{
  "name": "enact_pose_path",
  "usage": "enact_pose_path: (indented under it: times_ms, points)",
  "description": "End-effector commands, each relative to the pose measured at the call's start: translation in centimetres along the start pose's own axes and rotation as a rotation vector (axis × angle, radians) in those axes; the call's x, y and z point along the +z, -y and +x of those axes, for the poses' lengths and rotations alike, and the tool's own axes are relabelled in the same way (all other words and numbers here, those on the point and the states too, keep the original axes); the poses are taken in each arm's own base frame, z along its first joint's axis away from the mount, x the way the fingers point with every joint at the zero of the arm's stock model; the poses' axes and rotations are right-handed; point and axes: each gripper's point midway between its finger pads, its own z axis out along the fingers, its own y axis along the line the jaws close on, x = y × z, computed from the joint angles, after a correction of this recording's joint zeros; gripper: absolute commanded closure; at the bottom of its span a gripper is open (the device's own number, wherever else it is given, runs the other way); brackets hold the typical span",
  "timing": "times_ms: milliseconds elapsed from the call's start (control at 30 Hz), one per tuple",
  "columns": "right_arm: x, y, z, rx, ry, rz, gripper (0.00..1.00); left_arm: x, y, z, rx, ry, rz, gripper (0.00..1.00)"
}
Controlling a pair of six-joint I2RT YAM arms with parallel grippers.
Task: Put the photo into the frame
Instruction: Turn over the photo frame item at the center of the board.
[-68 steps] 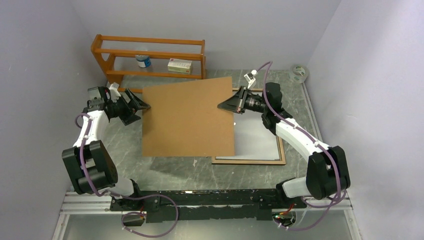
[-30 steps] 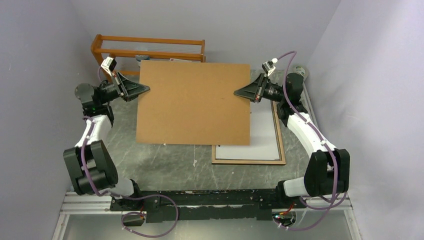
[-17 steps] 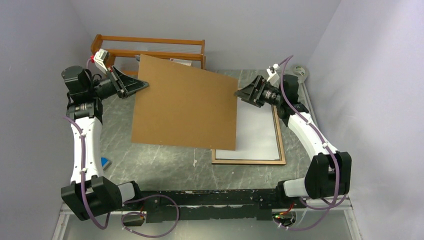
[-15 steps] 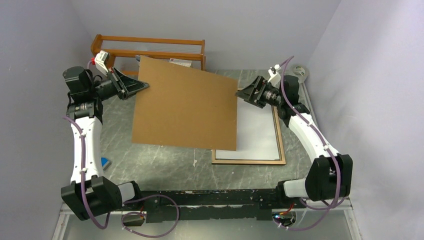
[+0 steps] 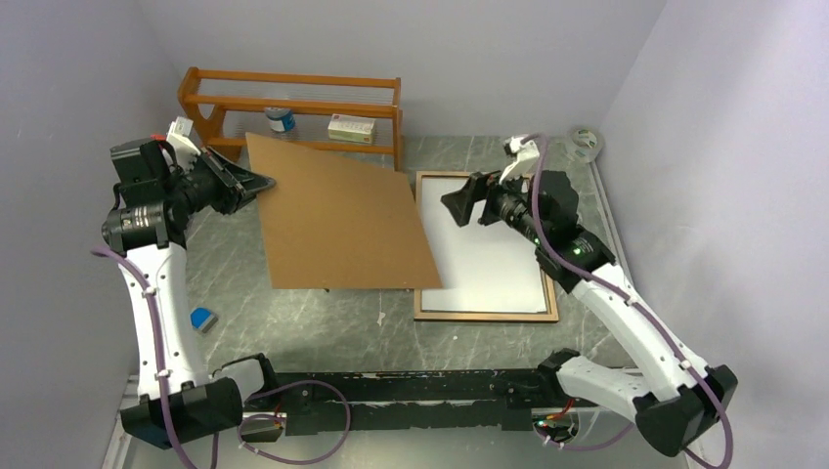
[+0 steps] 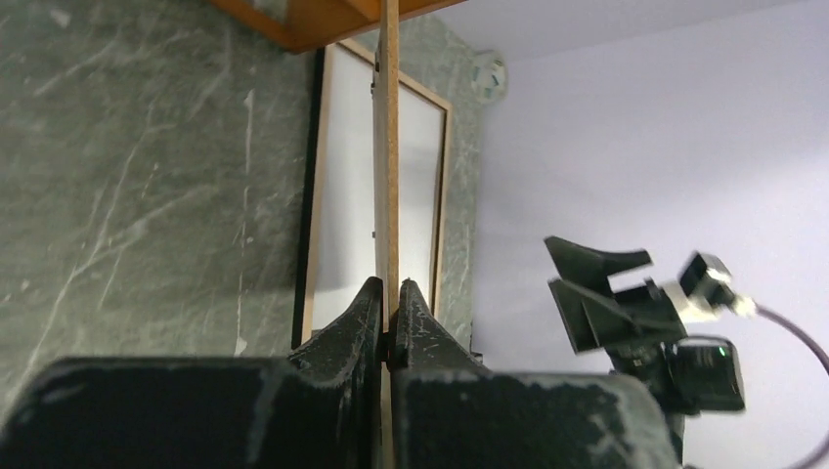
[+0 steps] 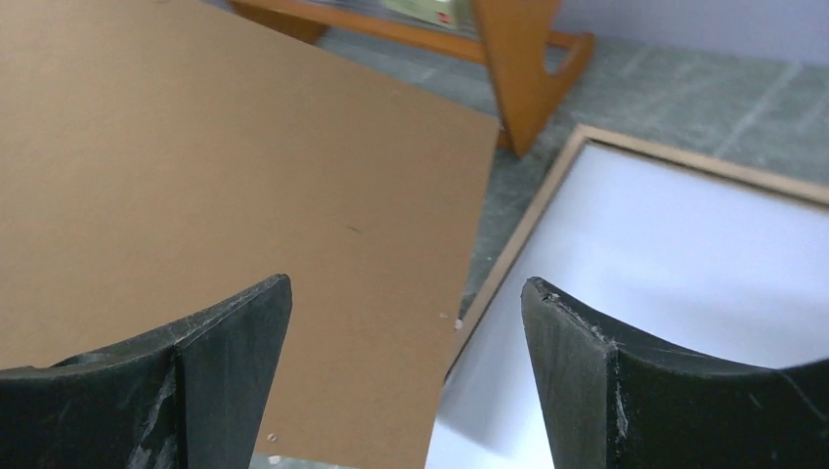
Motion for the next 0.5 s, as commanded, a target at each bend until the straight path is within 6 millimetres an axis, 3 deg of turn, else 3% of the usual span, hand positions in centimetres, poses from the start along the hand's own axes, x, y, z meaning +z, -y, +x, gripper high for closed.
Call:
enact_pose_path:
  times_ms: [0, 133, 267, 467]
  points:
    - [-1.3, -4.2, -1.7, -0.255, 0.118, -0.134, 0.09, -2.5, 0.9, 0.6, -0.049, 0.077, -0.076, 0.97]
    - [-2.0, -9.4, 2.4, -0.371, 0.077, -0.379, 0.14, -3.2, 0.9, 1.0, -0.093, 0.099, -0.107, 0.97]
    - [-4.5, -14.2, 5.0, -0.435, 0.081, -0.546, 0.1, -3.6, 0.4, 0.9, -0.144, 0.112, -0.167, 0.97]
    - [-5.4, -16.7, 8.9, -0.587, 0.083, -0.576, 0.07, -3.9, -0.2, 1.3, -0.223, 0.098, -0.227, 0.97]
